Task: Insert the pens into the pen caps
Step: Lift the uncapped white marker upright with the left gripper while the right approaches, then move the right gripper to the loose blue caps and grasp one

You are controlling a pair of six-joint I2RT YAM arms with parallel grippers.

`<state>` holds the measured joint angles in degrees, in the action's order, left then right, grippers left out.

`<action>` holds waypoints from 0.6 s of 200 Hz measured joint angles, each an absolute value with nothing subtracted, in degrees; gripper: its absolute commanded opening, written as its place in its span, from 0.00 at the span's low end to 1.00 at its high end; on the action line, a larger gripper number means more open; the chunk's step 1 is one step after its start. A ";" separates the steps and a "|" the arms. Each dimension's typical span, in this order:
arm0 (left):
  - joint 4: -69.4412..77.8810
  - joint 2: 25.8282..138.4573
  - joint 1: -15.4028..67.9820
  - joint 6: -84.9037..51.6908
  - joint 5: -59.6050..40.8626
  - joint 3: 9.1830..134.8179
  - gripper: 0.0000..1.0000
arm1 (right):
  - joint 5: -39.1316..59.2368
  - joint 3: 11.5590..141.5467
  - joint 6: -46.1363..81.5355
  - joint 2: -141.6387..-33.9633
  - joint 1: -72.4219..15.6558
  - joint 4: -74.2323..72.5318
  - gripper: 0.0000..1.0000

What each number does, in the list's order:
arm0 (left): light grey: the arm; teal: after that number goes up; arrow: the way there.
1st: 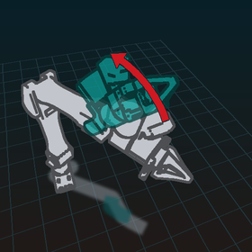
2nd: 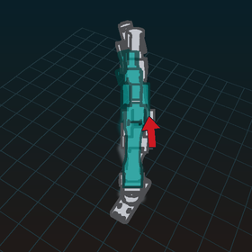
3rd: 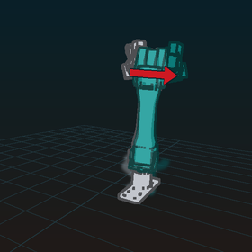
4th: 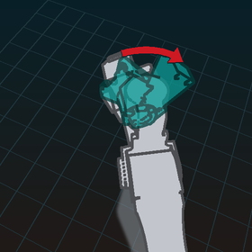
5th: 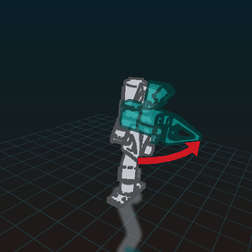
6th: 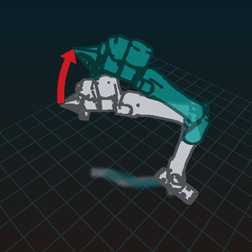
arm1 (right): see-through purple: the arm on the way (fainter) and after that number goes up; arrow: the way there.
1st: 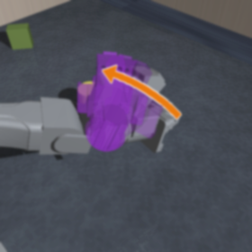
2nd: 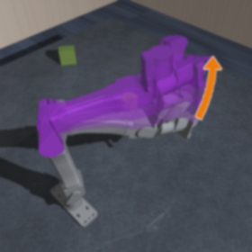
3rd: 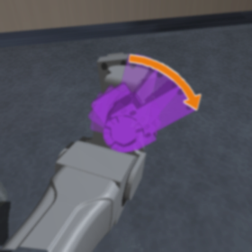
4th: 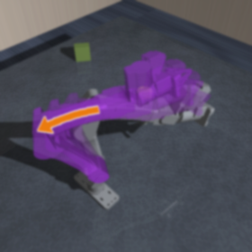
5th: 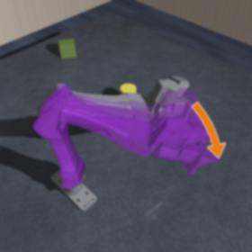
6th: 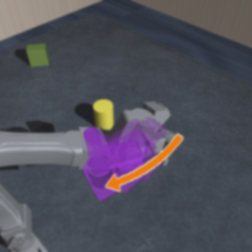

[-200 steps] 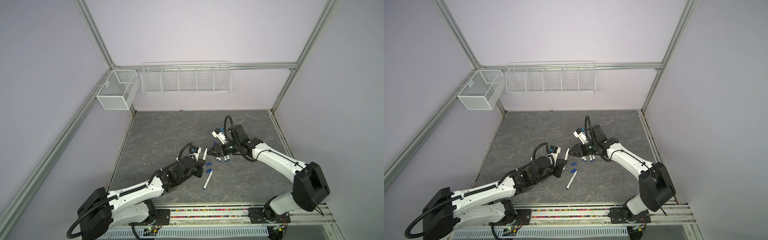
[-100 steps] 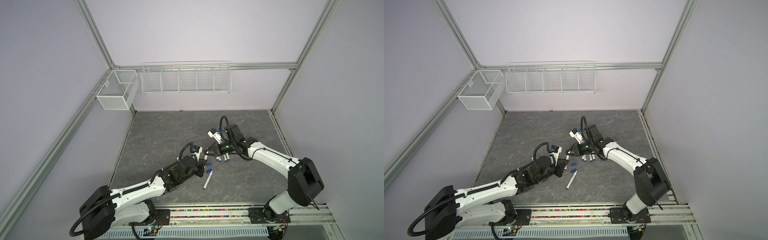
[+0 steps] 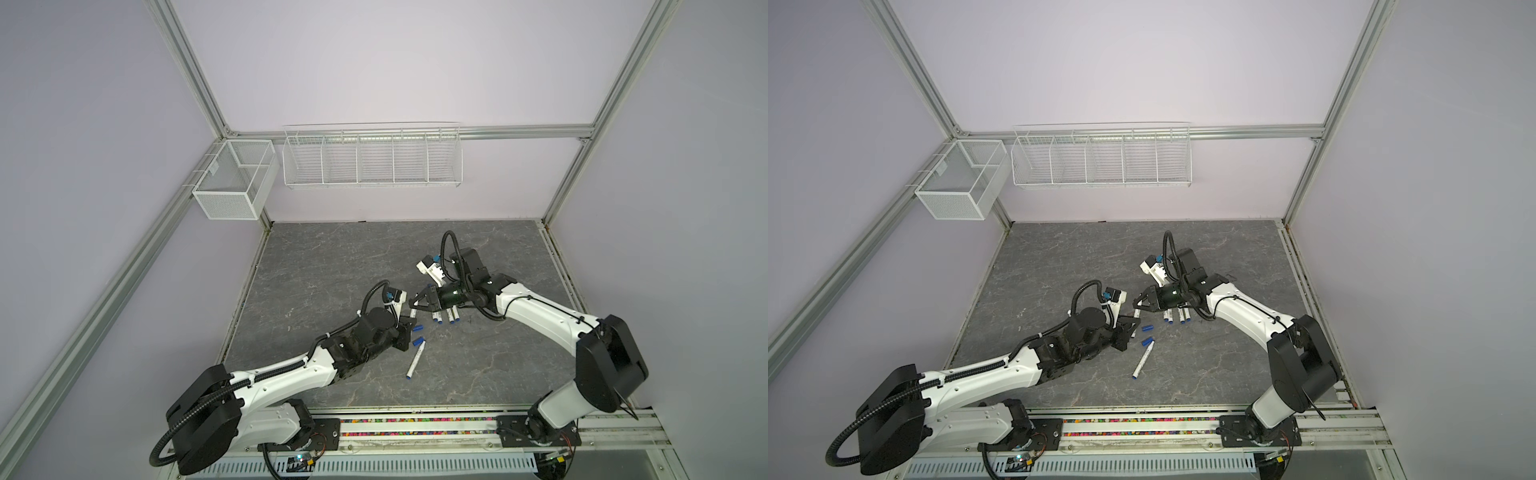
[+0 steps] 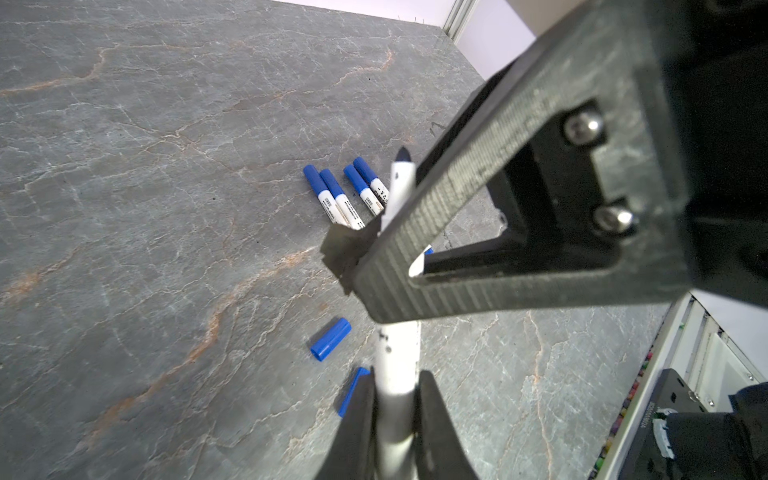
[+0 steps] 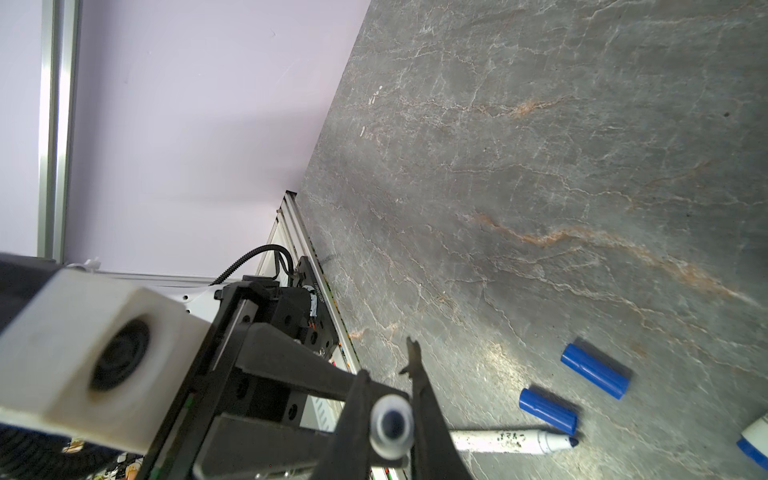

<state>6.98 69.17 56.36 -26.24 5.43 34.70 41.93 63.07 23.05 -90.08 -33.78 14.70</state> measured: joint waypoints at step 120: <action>7.09 71.26 54.78 -25.30 2.48 36.77 0.00 | 44.45 63.44 22.28 -90.08 -34.11 15.18 0.10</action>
